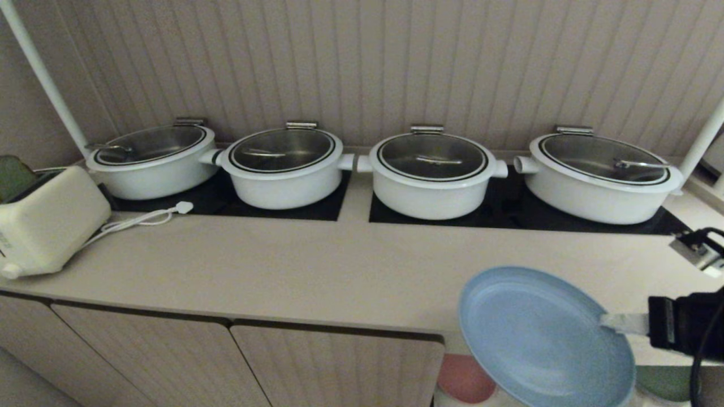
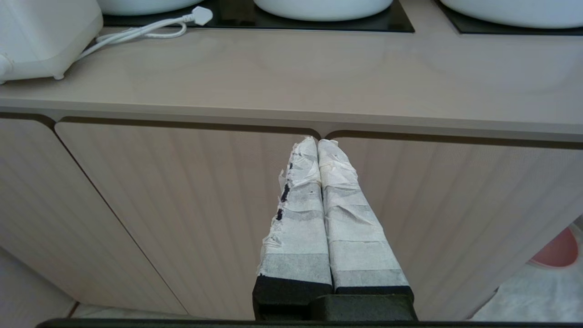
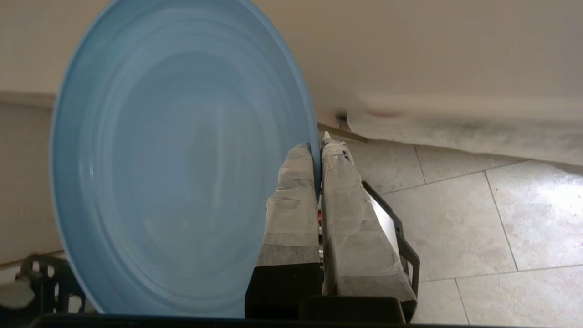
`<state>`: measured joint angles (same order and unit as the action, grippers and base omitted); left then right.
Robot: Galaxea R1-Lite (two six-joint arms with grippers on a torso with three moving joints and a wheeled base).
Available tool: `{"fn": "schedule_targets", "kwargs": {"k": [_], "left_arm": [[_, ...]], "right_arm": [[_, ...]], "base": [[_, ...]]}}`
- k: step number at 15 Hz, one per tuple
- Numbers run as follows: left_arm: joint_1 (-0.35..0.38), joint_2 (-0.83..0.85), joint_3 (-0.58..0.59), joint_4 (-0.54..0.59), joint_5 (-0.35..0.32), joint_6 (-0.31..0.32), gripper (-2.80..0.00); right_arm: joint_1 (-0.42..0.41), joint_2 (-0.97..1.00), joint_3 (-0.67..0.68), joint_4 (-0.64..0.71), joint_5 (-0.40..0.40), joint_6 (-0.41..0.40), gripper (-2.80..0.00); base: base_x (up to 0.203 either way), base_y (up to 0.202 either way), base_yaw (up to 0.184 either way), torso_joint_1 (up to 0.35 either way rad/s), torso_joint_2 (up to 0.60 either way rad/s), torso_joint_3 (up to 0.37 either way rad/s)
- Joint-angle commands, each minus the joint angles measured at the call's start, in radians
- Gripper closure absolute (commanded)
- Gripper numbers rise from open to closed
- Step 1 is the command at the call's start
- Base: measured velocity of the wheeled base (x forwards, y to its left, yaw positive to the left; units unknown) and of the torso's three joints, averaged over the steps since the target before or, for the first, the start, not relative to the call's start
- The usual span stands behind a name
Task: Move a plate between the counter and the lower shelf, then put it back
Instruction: Put the plate
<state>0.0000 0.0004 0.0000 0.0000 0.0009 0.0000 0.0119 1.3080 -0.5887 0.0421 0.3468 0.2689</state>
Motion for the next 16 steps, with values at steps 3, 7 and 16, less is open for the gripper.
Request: {"fn": "schedule_targets", "kwargs": {"k": [3, 7, 16], "left_arm": [[0.0, 0.0, 0.0, 0.0, 0.001, 0.0, 0.0], [0.0, 0.0, 0.0, 0.0, 0.001, 0.0, 0.0], [0.0, 0.0, 0.0, 0.0, 0.001, 0.0, 0.0]], "right_arm": [[0.011, 0.252, -0.149, -0.007, 0.002, 0.002, 0.0], [0.04, 0.474, -0.357, -0.019, 0.001, 0.019, 0.0], [0.219, 0.768, -0.721, -0.044, -0.002, 0.124, 0.0]], "base": [[0.0, 0.0, 0.0, 0.0, 0.0, 0.0], [0.0, 0.0, 0.0, 0.0, 0.0, 0.0], [0.0, 0.0, 0.0, 0.0, 0.0, 0.0]]}}
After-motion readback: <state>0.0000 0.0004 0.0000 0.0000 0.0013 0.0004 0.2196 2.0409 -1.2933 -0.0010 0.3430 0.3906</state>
